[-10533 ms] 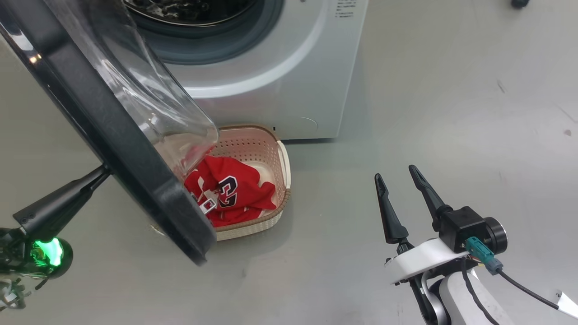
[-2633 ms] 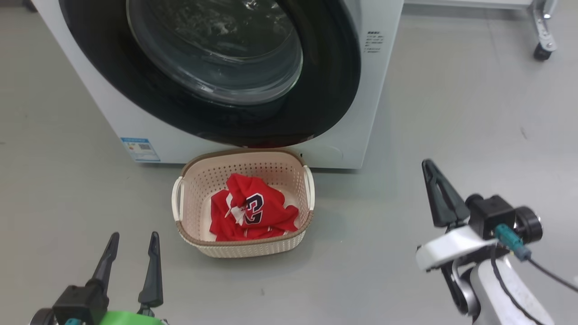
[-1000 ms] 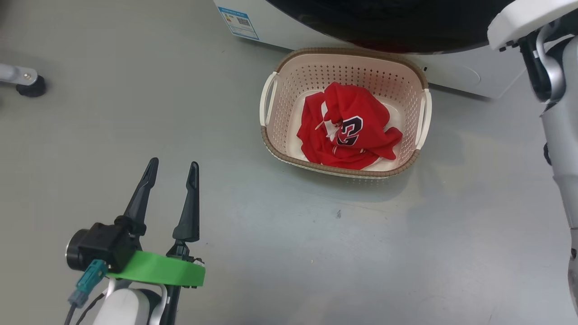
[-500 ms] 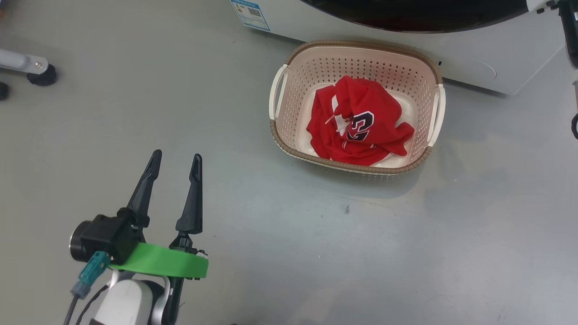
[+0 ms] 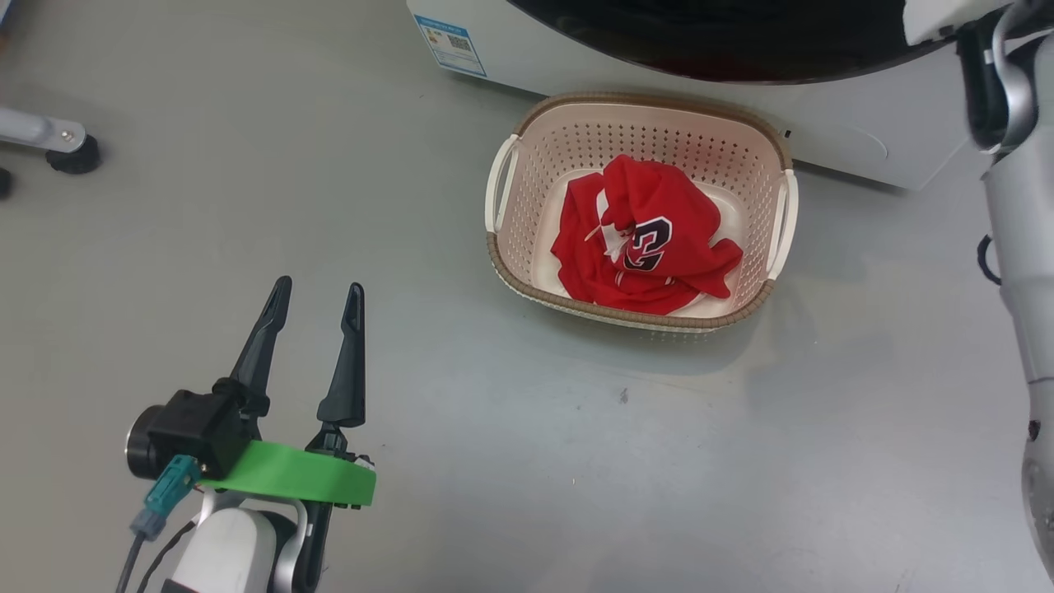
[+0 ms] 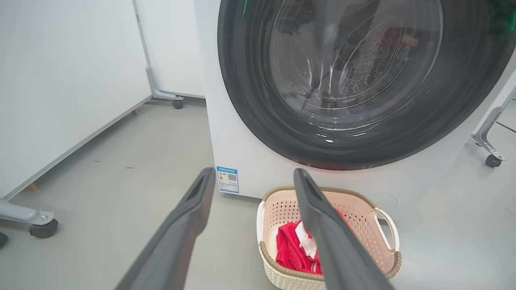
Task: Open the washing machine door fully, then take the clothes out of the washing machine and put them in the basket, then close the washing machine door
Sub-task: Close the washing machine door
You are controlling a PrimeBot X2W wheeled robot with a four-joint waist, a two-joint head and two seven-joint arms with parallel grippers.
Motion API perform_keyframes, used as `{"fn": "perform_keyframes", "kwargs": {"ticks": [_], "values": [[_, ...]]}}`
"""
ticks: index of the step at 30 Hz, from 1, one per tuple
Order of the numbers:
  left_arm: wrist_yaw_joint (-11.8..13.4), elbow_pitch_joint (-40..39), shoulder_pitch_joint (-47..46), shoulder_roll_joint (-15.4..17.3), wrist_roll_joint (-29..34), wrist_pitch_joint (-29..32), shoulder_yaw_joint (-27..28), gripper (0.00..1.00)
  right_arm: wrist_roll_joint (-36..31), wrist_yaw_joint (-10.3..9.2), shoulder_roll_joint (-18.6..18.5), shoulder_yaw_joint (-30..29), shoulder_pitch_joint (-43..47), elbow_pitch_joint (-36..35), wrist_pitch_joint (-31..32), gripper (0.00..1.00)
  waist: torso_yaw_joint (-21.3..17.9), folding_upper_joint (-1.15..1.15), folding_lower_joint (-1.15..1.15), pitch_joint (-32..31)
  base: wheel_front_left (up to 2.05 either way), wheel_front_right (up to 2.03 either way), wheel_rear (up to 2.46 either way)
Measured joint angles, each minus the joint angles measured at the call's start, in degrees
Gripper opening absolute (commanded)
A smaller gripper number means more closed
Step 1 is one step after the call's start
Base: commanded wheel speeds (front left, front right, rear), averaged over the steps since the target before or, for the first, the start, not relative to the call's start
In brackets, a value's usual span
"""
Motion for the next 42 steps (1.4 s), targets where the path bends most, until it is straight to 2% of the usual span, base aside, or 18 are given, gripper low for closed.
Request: {"fn": "perform_keyframes", "kwargs": {"ticks": [7,13,14,15,16,17,22,28,42], "values": [[0.0,0.8,0.0,0.1,0.6,0.0,0.8,1.00,1.6,0.89,3.1,0.3,4.9,0.3,-1.9,0.00,-1.7,0.00,0.00,-1.8,0.00,0.00,0.00],[0.0,1.0,-0.1,0.7,0.9,0.0,1.6,1.00,2.7,0.90,4.6,0.0,8.9,0.1,-2.5,0.00,-3.4,0.00,0.00,-3.4,0.00,0.00,0.00],[0.0,1.1,-0.1,0.9,0.9,0.0,1.8,1.00,2.9,0.90,5.1,0.0,9.7,0.0,-2.5,0.04,-3.8,0.00,0.00,-3.8,0.00,0.00,0.00],[0.1,1.2,-0.1,1.1,0.9,0.0,2.1,1.00,3.1,0.90,5.6,0.1,10.7,-0.1,-2.7,0.45,-4.3,0.00,0.00,-4.1,0.00,0.00,0.00],[0.2,1.3,-0.1,1.1,0.9,0.0,2.4,1.00,3.1,0.91,6.1,0.2,11.7,-0.1,-2.7,0.80,-4.7,0.00,0.00,-4.4,0.00,0.00,0.00],[0.3,1.4,-0.1,1.2,0.9,0.0,2.7,1.00,3.1,0.91,6.5,0.2,12.8,-0.2,-2.7,1.00,-5.2,0.00,0.00,-4.8,0.00,0.00,0.00],[0.5,1.8,0.0,2.1,1.1,-0.1,3.0,1.00,4.2,0.82,7.8,-0.2,19.2,-0.5,-3.0,1.00,-7.9,0.00,0.00,-7.2,0.00,0.00,0.00],[0.5,2.1,0.3,3.3,1.5,-0.2,3.1,1.00,4.6,0.29,8.9,-0.7,24.7,-4.7,-3.0,1.00,-11.0,0.00,0.00,-9.7,0.00,0.00,0.00],[0.6,3.4,5.4,4.3,1.9,1.2,2.8,1.00,5.2,-1.22,9.6,1.2,40.9,-10.4,-3.0,1.00,-18.2,0.00,0.00,-15.6,0.00,0.00,0.00]]}}
